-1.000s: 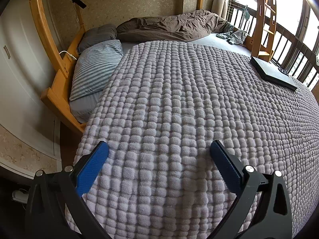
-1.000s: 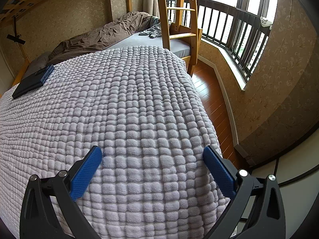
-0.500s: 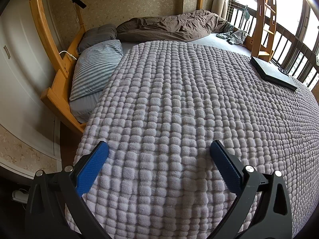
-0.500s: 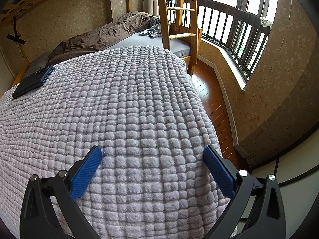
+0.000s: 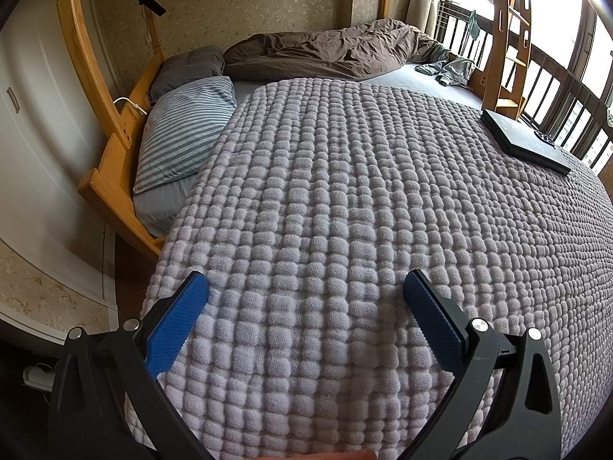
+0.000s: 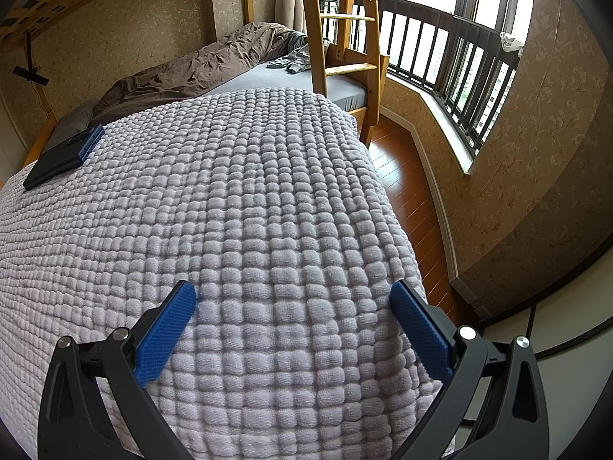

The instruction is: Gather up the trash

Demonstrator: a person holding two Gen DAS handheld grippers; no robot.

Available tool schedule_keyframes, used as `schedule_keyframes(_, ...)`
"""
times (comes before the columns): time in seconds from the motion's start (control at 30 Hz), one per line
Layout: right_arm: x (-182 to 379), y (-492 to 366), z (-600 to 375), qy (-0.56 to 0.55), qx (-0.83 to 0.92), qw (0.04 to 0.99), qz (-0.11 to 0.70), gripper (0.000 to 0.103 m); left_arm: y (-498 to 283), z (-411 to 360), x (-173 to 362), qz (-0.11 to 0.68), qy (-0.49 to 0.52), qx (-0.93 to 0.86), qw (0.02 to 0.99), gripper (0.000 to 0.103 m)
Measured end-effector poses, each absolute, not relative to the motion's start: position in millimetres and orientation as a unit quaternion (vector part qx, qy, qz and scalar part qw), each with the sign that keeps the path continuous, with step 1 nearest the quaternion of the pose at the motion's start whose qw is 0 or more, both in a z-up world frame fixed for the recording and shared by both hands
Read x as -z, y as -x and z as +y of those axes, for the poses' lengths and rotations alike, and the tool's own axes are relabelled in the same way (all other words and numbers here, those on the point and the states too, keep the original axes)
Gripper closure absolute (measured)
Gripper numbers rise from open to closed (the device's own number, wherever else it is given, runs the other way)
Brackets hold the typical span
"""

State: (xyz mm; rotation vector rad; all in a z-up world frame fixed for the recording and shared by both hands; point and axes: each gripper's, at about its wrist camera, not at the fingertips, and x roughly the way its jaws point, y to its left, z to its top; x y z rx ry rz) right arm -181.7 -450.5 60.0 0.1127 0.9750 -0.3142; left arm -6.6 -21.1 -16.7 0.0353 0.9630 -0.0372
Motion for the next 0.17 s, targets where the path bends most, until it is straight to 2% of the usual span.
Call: schedule_keyframes(0.17,-59.9,181.6,-450.6,-0.054,0.150,0.870,0.466,0.004,6.0,-20.4,16.7,0.463,-0.017,0.018,0.886,0.001)
